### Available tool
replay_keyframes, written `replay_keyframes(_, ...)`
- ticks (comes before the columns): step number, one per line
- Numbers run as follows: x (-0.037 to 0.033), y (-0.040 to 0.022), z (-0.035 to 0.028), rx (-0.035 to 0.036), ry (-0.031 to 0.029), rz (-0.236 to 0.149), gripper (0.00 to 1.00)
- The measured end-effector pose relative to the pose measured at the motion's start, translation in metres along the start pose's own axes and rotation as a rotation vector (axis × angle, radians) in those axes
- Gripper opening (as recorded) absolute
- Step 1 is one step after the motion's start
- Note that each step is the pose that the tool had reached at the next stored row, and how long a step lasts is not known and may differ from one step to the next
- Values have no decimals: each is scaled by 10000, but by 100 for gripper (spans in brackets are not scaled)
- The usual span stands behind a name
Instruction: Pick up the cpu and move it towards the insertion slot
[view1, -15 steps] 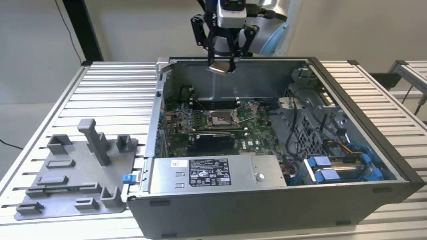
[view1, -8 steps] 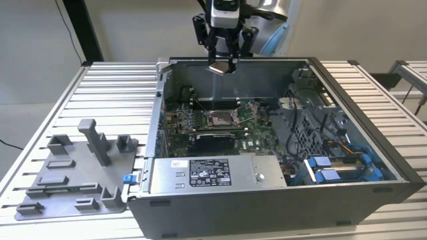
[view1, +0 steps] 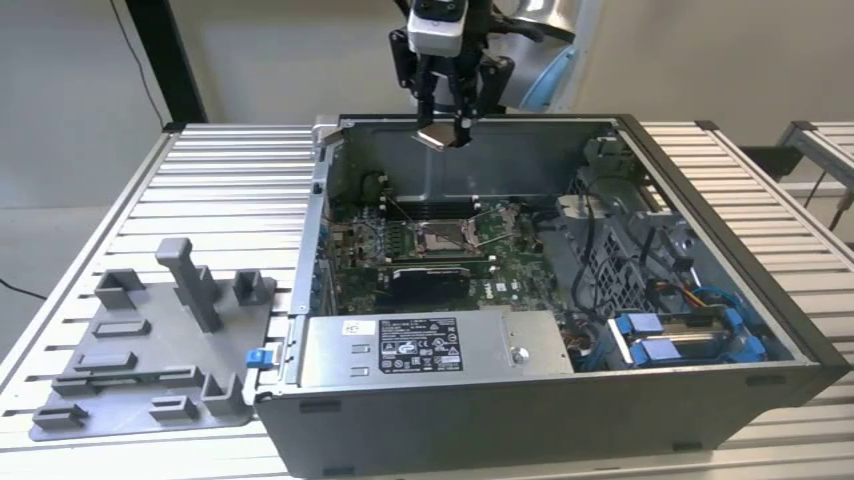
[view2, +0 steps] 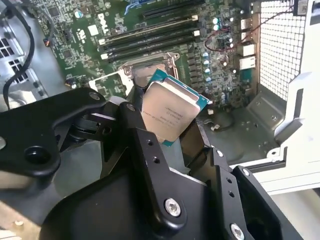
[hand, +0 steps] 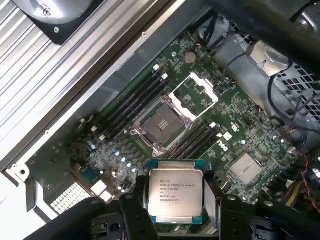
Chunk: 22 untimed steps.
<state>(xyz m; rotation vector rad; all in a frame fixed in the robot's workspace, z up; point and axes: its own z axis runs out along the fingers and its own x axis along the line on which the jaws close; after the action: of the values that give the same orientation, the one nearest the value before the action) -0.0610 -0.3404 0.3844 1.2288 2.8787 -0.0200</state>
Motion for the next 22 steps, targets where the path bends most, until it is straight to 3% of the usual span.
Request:
replay_keyframes(13, 0, 0, 3, 29, 13, 1818, 0)
replay_keyframes(20, 1, 1, 3, 32, 15, 2025, 0)
replay_keyframes(22, 1, 1, 4, 36, 16, 2263, 0)
